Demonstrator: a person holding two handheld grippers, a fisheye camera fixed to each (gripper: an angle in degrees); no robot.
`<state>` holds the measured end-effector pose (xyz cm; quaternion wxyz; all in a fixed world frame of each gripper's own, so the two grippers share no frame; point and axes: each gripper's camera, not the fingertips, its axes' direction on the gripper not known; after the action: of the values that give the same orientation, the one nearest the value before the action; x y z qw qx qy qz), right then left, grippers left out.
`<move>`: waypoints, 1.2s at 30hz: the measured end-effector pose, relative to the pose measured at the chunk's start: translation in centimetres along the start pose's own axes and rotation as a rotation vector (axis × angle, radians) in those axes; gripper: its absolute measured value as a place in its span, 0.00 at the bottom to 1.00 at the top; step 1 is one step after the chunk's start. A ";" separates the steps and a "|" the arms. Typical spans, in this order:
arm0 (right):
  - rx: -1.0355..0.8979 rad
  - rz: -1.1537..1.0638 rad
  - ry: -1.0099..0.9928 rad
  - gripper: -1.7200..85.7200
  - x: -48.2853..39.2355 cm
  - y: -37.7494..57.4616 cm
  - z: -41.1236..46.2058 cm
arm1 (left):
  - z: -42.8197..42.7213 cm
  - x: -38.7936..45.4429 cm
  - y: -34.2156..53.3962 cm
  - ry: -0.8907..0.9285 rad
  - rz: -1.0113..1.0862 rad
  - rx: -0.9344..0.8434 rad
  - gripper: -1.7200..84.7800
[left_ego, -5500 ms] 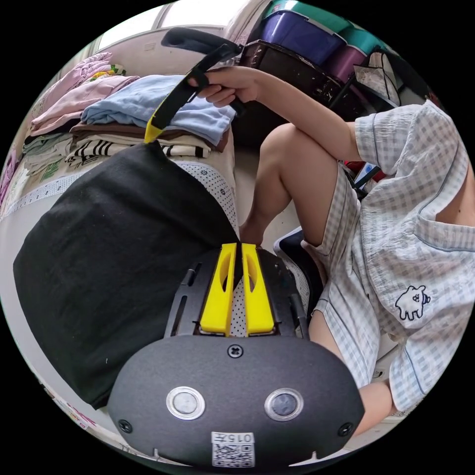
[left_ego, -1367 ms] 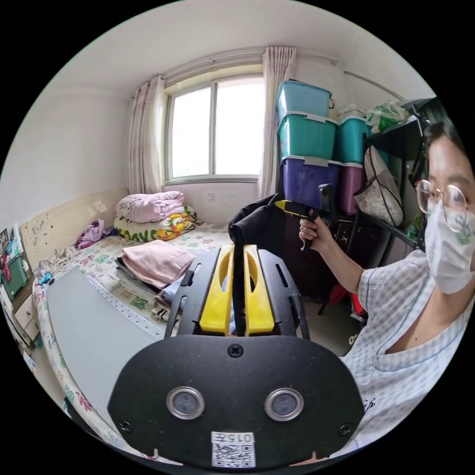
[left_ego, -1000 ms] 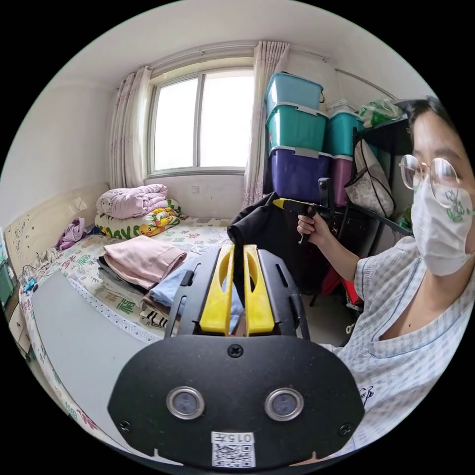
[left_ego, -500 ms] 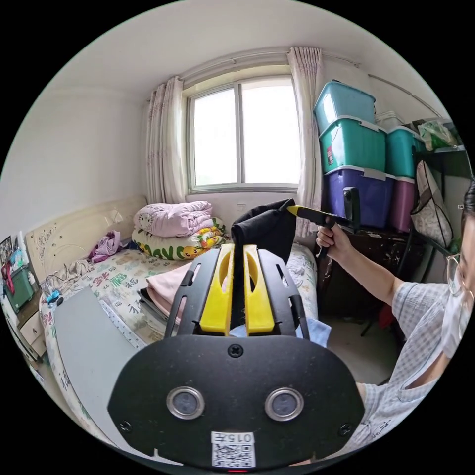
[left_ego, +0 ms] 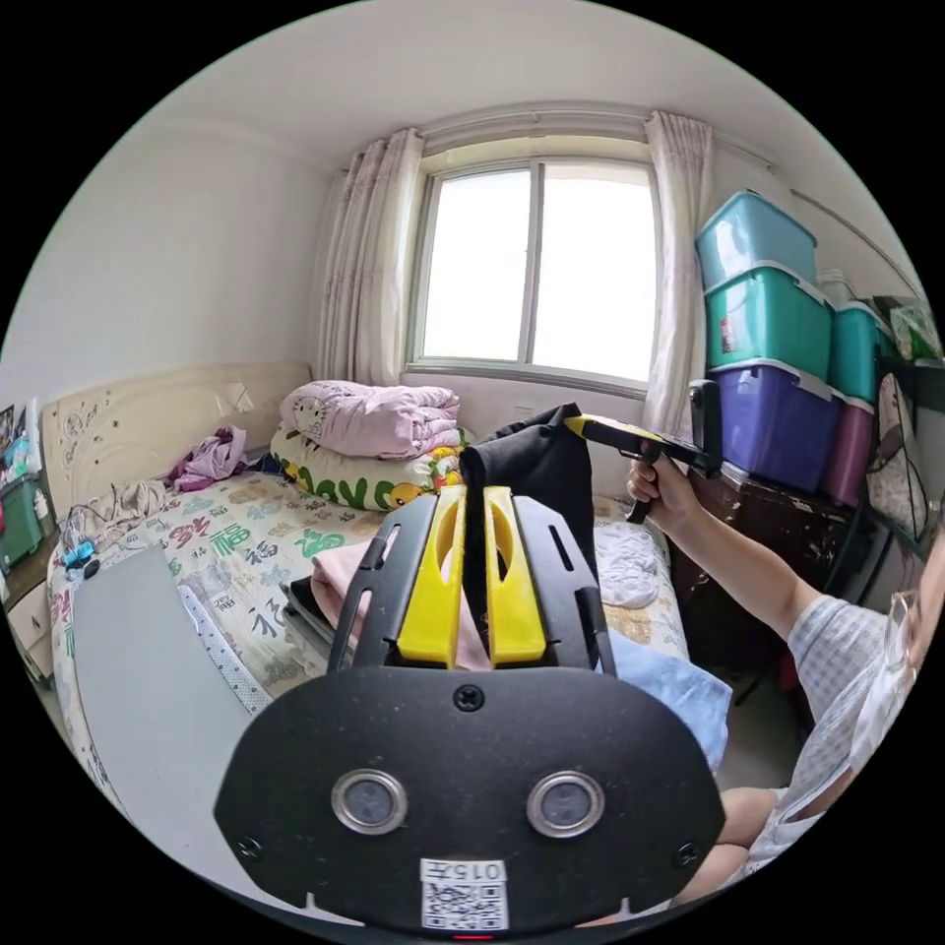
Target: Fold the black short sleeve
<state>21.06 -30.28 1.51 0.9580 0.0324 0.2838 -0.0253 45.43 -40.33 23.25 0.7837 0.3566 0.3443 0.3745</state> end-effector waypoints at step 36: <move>-0.644 -0.161 -0.211 0.16 -16.4 12.5 15.7 | 2.5 -3.9 20.2 0.068 -0.220 -0.328 0.10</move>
<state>16.66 -18.56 24.19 0.9382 -0.2966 0.1781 -0.0130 38.67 -34.95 42.10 0.8553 0.1718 0.3417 0.3494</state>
